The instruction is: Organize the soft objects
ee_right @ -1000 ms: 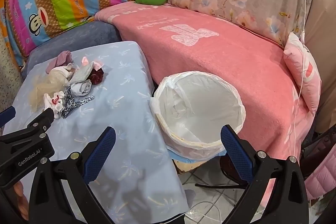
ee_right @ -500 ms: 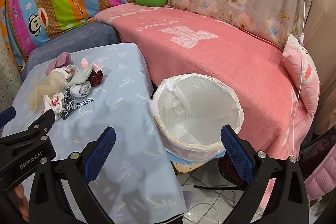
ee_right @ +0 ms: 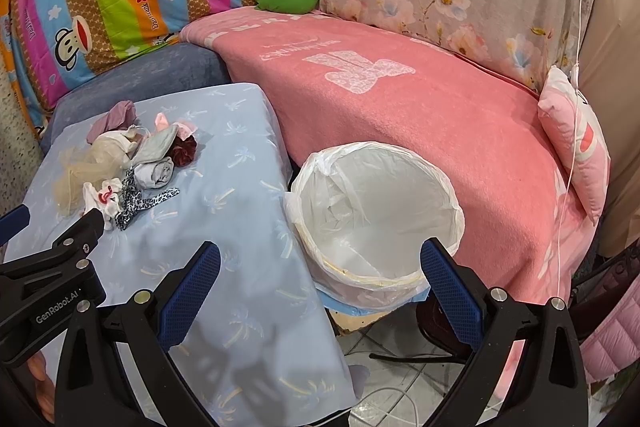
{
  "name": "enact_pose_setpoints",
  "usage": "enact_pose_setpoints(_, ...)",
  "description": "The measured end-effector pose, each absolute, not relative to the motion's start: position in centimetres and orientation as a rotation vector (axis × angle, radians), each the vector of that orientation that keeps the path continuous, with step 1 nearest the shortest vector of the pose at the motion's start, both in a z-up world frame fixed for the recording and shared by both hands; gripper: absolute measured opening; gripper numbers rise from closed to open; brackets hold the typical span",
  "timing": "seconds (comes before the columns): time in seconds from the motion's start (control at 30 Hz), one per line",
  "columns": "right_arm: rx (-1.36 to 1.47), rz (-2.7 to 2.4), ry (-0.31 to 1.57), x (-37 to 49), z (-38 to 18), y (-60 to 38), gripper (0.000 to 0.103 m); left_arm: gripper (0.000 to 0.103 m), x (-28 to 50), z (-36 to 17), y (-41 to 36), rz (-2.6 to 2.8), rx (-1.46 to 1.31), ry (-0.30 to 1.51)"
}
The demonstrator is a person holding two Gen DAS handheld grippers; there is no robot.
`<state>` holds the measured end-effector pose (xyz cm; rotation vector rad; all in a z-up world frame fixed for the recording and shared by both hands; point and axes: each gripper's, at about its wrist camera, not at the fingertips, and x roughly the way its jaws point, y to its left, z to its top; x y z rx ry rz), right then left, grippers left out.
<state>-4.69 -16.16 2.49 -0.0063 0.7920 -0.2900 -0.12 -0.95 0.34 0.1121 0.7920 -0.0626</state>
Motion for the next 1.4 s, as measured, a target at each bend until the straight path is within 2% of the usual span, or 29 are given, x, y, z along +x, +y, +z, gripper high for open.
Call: enact_pose_setpoints(1.4,-0.003,-0.291,0.786,-4.83,2.53,-16.22,0.097,0.096,-0.16,0.42,-1.24,-0.063,0.104,0.788)
